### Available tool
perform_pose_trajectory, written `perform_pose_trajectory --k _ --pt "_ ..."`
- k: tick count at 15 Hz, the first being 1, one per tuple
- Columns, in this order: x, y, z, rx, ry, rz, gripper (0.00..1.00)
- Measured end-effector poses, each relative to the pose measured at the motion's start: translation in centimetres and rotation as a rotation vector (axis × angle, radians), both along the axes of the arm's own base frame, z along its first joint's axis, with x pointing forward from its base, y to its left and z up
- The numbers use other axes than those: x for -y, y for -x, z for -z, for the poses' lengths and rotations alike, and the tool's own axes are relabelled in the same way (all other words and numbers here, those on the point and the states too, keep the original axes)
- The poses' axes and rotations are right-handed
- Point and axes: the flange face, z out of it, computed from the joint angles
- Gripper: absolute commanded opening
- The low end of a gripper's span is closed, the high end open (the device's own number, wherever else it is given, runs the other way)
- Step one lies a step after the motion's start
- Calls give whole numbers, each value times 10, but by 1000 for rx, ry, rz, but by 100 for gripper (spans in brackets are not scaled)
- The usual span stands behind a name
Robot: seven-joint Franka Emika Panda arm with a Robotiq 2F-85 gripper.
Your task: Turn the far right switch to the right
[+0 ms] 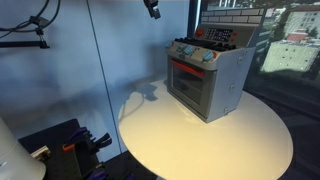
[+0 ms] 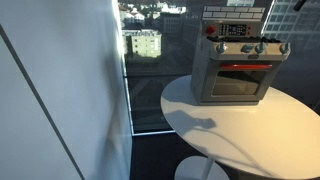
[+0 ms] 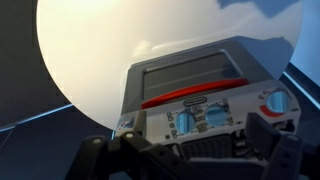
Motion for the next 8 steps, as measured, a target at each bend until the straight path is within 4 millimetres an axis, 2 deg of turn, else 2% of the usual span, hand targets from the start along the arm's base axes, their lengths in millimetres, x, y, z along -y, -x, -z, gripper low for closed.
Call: perform_pose_trajectory --k 8 --pt "54 -4 17 21 -14 95 100"
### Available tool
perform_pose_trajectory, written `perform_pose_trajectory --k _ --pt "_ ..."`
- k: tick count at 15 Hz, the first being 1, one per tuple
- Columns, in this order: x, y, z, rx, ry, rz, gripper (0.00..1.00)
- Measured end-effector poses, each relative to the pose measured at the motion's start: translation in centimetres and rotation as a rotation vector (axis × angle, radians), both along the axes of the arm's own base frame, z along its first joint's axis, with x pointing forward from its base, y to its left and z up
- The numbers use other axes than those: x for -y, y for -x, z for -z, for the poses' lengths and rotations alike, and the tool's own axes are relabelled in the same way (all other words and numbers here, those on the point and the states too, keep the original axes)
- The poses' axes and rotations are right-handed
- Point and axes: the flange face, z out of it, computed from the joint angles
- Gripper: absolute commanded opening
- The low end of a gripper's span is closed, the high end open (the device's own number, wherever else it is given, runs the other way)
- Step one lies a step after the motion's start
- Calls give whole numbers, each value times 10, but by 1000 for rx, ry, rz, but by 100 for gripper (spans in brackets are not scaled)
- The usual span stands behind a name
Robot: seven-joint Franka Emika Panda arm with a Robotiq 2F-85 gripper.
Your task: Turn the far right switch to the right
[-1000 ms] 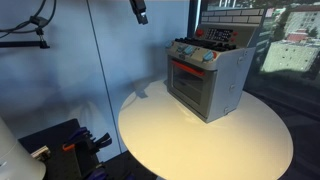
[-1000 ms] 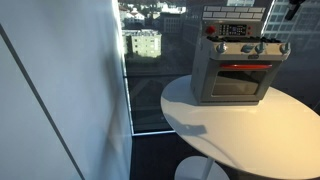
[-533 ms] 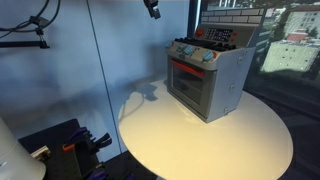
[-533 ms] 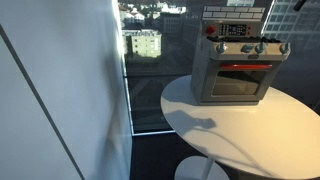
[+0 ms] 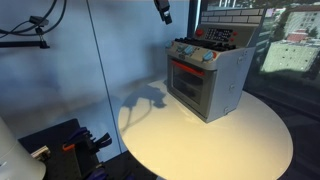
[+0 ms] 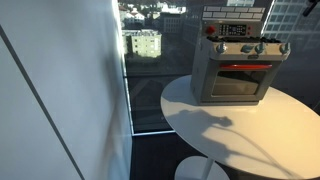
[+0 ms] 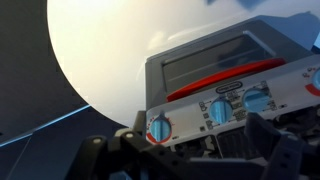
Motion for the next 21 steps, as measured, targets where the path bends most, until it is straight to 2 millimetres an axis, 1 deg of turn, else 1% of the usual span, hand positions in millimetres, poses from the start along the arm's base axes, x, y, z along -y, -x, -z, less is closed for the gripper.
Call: perform_pose_trajectory --k 3,5,15,18,21 --pt "15 -2 7 -5 -2 26 100" --pt "22 -4 10 -9 -3 37 100" --pt "21 -5 12 -10 -4 35 100" --pt "22 -10 12 26 -7 36 100" --pt "27 -20 17 54 -11 39 100"
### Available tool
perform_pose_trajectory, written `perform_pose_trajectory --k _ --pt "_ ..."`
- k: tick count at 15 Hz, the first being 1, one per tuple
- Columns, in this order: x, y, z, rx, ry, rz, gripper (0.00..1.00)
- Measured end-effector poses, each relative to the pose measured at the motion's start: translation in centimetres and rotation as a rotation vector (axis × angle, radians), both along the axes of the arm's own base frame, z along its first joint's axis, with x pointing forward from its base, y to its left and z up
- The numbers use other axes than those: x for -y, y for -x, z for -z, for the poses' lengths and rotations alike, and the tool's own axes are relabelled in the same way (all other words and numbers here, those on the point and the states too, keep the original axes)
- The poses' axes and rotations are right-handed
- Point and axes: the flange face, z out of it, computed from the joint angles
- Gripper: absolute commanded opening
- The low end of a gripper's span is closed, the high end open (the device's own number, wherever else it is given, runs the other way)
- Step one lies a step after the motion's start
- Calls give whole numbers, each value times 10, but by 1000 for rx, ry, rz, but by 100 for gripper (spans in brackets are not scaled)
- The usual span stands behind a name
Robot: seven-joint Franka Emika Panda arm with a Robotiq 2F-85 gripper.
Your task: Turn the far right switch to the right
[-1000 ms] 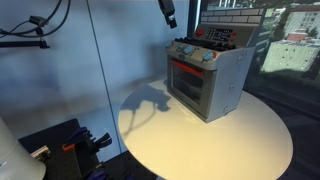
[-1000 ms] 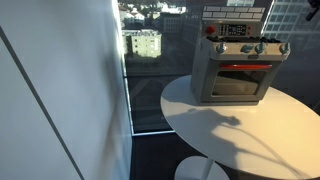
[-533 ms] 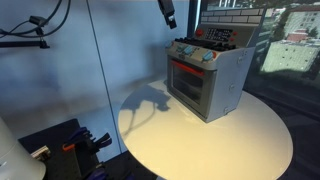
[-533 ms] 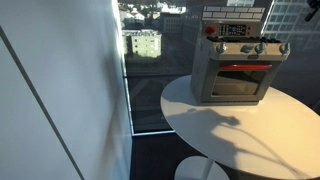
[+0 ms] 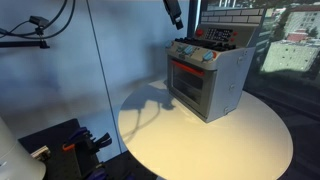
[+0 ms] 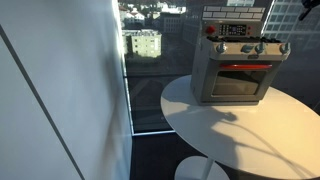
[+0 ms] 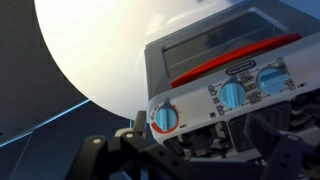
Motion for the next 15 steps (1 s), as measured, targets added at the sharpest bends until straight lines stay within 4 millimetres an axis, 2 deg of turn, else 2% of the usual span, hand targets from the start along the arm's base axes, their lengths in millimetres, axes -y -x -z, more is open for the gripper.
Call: perform_pose_trajectory --k 15 --pt "65 -48 48 67 -6 64 100"
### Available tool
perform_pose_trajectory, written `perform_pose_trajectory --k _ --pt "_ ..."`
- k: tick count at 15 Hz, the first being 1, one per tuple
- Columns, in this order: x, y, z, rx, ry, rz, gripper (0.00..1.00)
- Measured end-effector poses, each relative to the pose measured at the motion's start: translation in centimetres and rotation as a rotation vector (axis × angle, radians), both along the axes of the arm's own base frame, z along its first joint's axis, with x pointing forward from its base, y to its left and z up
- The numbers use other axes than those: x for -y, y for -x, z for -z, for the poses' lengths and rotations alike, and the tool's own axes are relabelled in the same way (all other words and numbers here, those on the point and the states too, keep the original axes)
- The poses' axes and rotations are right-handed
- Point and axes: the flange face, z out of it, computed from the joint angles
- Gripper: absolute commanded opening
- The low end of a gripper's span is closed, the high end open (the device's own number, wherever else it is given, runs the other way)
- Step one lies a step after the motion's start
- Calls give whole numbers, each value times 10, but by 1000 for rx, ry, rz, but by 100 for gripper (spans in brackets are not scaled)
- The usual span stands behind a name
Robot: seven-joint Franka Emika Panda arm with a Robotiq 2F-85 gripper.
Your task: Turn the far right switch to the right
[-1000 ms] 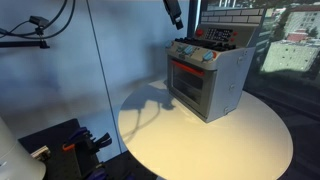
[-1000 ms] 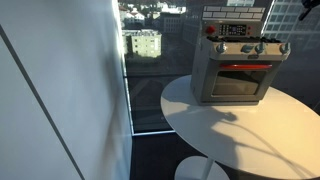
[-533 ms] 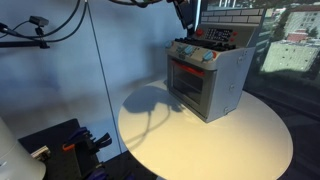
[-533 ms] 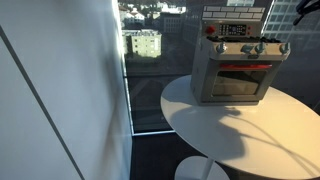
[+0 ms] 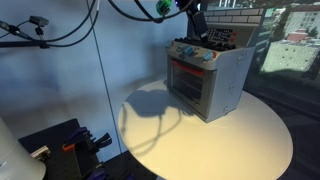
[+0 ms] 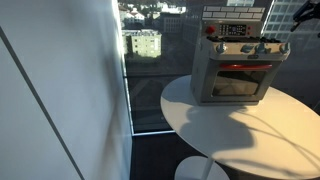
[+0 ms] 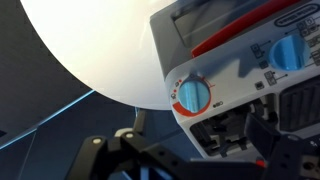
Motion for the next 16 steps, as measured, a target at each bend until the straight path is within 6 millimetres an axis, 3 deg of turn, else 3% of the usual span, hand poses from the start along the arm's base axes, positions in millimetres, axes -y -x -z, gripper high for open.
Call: perform_pose_trajectory --k 9,16 --pt "6 -25 39 96 -9 -24 100" --pt "-4 -33 53 120 -40 -66 100"
